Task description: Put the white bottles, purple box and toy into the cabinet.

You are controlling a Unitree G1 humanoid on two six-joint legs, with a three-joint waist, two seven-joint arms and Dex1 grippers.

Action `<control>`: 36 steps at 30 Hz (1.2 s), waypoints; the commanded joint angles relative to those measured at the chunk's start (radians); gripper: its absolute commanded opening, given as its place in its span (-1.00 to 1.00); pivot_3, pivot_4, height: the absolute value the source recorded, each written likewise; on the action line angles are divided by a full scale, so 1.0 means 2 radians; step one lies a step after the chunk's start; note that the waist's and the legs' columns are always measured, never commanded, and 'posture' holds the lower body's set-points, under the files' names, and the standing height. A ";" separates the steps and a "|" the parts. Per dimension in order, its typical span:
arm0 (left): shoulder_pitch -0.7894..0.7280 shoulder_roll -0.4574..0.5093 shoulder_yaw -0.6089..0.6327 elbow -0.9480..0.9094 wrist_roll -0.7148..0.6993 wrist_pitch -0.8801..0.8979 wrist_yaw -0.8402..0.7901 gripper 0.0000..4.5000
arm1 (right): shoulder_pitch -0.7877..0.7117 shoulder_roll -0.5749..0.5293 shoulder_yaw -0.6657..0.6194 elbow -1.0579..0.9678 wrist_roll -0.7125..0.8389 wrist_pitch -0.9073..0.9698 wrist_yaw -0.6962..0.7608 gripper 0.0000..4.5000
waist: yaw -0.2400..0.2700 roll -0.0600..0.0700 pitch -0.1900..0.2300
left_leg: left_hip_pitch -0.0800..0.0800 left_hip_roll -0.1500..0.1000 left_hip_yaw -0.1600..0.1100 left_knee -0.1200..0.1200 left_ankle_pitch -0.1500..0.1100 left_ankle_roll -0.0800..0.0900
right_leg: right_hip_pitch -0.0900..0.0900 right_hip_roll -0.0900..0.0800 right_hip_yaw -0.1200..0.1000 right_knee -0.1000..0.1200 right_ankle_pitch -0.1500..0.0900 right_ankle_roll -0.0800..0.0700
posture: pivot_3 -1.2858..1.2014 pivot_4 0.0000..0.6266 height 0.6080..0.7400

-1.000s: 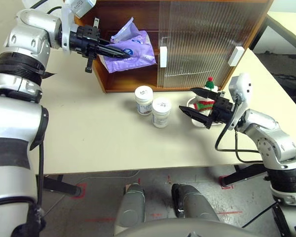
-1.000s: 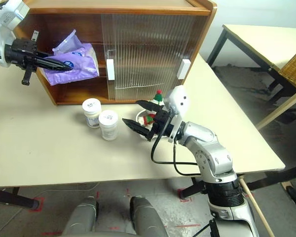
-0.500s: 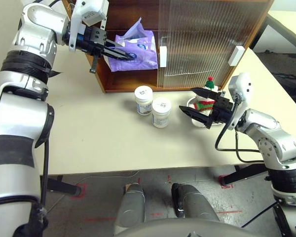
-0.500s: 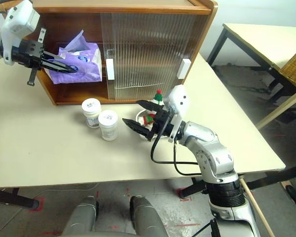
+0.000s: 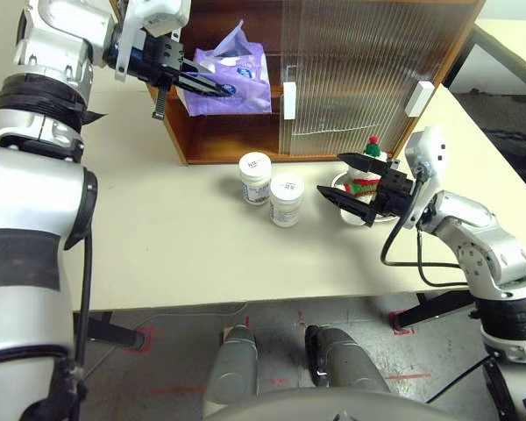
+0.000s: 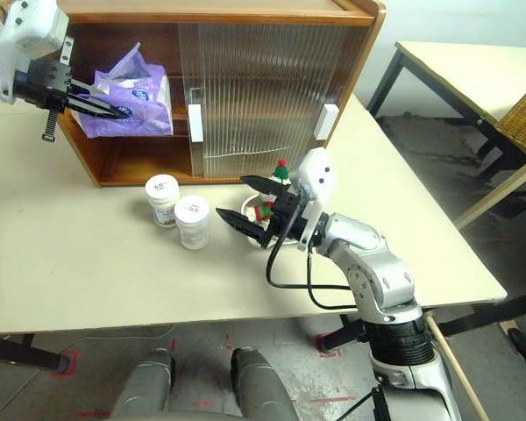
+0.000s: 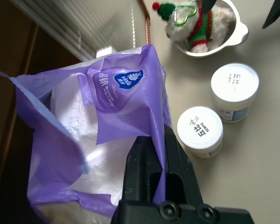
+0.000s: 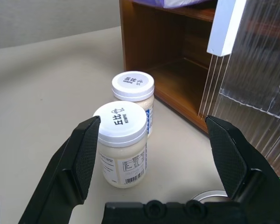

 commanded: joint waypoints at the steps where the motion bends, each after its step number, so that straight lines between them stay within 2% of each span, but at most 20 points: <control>1: -0.007 -0.008 0.033 0.025 0.038 -0.015 0.021 -0.99 | 0.003 0.001 0.000 -0.001 -0.004 -0.003 0.001 1.00 | 0.000 0.000 0.000 | 0.000 0.000 0.000 0.000 0.000 0.000 | 0.000 0.000 0.000 0.000 0.000 0.000 | 0.05 -0.67 1.00; 12: 0.007 -0.038 0.084 0.053 0.124 -0.024 0.126 -0.99 | 0.004 0.002 -0.002 -0.005 -0.003 0.000 -0.003 1.00 | -0.001 0.000 0.000 | 0.000 0.000 0.003 0.001 0.000 0.001 | 0.000 0.000 0.000 0.000 0.000 0.001 | 0.04 -0.67 1.00; 20: 0.025 -0.054 0.098 0.059 0.166 -0.023 0.189 -0.99 | 0.009 0.000 -0.005 -0.008 -0.002 -0.001 -0.004 1.00 | -0.004 0.000 0.000 | 0.000 0.000 0.003 0.001 0.000 0.002 | 0.001 0.000 0.001 0.000 0.000 0.001 | 0.03 -0.67 1.00; 27: 0.036 -0.059 0.104 0.068 0.200 -0.008 0.291 -0.99 | 0.014 0.001 -0.005 -0.010 -0.002 -0.003 -0.006 1.00 | -0.006 0.000 0.000 | 0.003 -0.001 0.004 0.001 0.000 0.002 | 0.002 0.000 0.001 0.000 0.000 0.001 | 0.03 -0.67 1.00; 35: 0.050 -0.063 0.115 0.071 0.218 -0.002 0.321 -0.99 | 0.019 -0.001 -0.006 -0.014 -0.001 -0.002 -0.007 1.00 | -0.009 0.000 0.000 | 0.004 -0.001 0.004 0.000 0.000 0.002 | 0.003 0.000 0.001 0.000 0.000 0.001 | 0.03 -0.65 1.00; 36: 0.051 -0.064 0.117 0.071 0.218 0.000 0.322 -0.90 | 0.019 -0.001 -0.006 -0.014 -0.001 -0.001 -0.007 1.00 | -0.008 0.000 0.000 | 0.004 -0.001 0.004 0.000 0.000 0.002 | 0.003 0.000 0.001 0.000 0.000 0.001 | 0.03 -0.65 1.00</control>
